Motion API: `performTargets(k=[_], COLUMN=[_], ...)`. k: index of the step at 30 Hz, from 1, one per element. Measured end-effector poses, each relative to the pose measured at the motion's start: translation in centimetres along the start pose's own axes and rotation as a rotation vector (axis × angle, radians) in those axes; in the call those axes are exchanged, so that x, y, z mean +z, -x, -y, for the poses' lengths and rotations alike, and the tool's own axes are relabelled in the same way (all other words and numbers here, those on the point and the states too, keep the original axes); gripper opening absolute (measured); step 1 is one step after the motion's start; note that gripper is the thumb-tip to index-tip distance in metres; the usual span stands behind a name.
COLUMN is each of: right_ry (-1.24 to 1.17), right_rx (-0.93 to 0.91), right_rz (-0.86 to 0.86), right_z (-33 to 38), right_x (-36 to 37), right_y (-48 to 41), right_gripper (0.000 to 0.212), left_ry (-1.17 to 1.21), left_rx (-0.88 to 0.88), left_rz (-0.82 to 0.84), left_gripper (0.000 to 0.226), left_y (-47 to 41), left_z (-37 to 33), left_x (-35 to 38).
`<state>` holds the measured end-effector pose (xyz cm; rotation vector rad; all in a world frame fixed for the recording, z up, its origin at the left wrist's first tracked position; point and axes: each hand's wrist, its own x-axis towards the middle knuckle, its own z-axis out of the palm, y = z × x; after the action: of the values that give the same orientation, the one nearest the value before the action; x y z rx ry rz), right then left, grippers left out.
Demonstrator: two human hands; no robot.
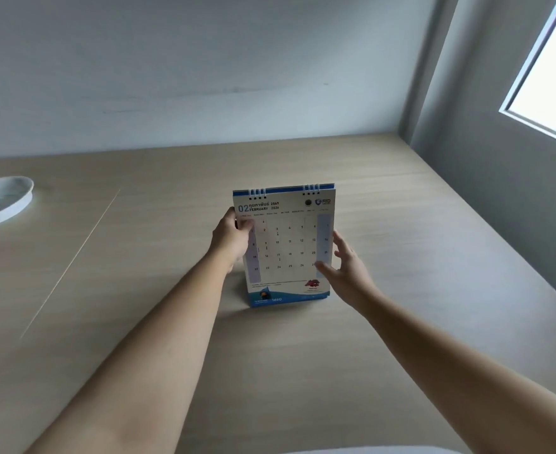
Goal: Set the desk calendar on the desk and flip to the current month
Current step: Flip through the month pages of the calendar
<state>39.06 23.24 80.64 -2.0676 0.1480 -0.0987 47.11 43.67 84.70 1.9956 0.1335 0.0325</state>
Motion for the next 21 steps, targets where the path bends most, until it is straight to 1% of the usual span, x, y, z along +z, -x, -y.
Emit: performTargets(k=[4, 7, 9, 11, 13, 14, 15, 16, 18, 19, 20, 21], right_ry=[-0.022, -0.047, -0.076, -0.111, -0.104, -0.079, -0.081, -0.126, -0.307, -0.418, -0.534, -0.652], right_rx=[-0.017, 0.032, 0.066, 0.11, 0.15, 0.156, 0.156, 0.159, 0.18, 0.184, 0.17, 0.14], right_rz=[-0.012, -0.052, -0.103, -0.1, -0.026, 0.021, 0.065, 0.108, 0.209, 0.282, 0.365, 0.443], right_z=[0.2, 0.0, 0.1, 0.3, 0.5, 0.7, 0.8, 1.1, 2.3, 3.0, 4.0, 5.2], right_x=[0.2, 0.2, 0.1, -0.1, -0.4, -0.6, -1.0, -1.5, -3.4, -4.6, -5.9, -7.2], right_y=[0.8, 1.0, 0.6, 0.2, -0.1, -0.2, -0.2, -0.2, 0.0, 0.3, 0.6, 0.9], right_gripper=[0.075, 0.068, 0.055, 0.035, 0.016, 0.01, 0.01, 0.012, 0.013, 0.015, 0.022, 0.031], left_ry=[0.001, 0.008, 0.009, 0.008, 0.001, -0.008, -0.011, 0.021, 0.192, 0.303, 0.406, 0.456], left_rx=[0.011, 0.011, 0.012, 0.015, 0.017, 0.013, -0.003, -0.035, -0.15, -0.192, -0.201, -0.196], left_rz=[-0.019, -0.023, -0.036, -0.037, -0.033, -0.031, -0.015, 0.03, 0.218, 0.327, 0.409, 0.441], left_gripper=[0.024, 0.024, 0.023, 0.023, 0.024, 0.024, 0.024, 0.025, 0.033, 0.044, 0.054, 0.061], left_y=[0.0, 0.0, 0.0, 0.0, 0.1, 0.2, 0.3, 0.3, 0.3, 0.2, 0.0, -0.2], left_z=[0.1, 0.2, 0.2, 0.2, 0.0, -0.2, -0.4, -0.5, -1.2, -1.5, -1.8, -2.2], left_x=[-0.1, 0.0, 0.0, -0.1, -0.2, -0.2, -0.3, -0.5, -1.6, -2.3, -3.0, -3.5])
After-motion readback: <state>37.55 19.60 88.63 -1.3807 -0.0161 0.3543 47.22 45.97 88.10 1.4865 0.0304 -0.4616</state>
